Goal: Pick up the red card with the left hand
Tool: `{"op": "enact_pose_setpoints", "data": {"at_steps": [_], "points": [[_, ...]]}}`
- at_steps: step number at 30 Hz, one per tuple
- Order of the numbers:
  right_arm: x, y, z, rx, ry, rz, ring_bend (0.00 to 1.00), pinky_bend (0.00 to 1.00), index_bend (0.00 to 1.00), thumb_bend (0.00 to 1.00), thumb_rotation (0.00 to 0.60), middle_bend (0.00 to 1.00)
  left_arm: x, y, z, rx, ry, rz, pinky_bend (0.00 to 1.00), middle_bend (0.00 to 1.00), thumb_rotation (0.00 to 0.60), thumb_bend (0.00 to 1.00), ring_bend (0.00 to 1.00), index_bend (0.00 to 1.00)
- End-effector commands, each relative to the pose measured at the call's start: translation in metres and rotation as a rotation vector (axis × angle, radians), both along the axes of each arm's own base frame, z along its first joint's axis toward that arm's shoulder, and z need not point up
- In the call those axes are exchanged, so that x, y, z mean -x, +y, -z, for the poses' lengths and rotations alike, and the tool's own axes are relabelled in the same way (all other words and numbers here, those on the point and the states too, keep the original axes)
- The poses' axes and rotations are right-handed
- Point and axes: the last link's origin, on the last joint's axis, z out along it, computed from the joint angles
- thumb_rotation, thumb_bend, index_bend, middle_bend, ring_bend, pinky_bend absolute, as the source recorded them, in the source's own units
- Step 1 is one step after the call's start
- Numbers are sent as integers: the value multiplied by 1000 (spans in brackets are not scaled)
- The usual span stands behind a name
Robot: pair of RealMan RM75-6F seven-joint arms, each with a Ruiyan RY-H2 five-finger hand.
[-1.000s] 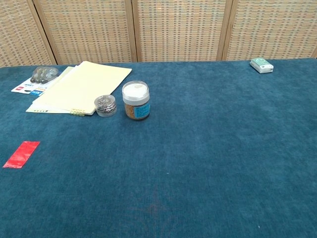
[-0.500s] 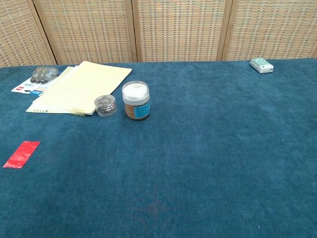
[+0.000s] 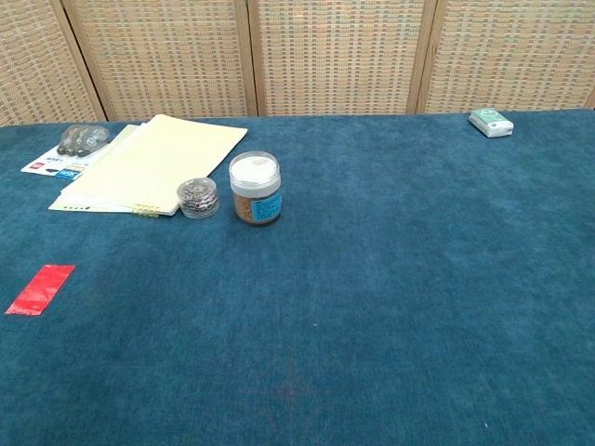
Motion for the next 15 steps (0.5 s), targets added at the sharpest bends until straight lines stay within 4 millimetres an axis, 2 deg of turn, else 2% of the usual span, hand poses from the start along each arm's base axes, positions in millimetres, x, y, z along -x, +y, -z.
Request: {"op": "enact_pose_setpoints", "data": {"at_steps": [1,15], "points": [[0,0,-1,3,-3,0,0,0,0,77,600,0,1,5,8,21,19,-3,0,0,600,250,0,0],[1,0,-3,4,-11,2,0,0,0,79,600,0,1,14,33,67,54,-12,0,0,600,249,0,0]]}}
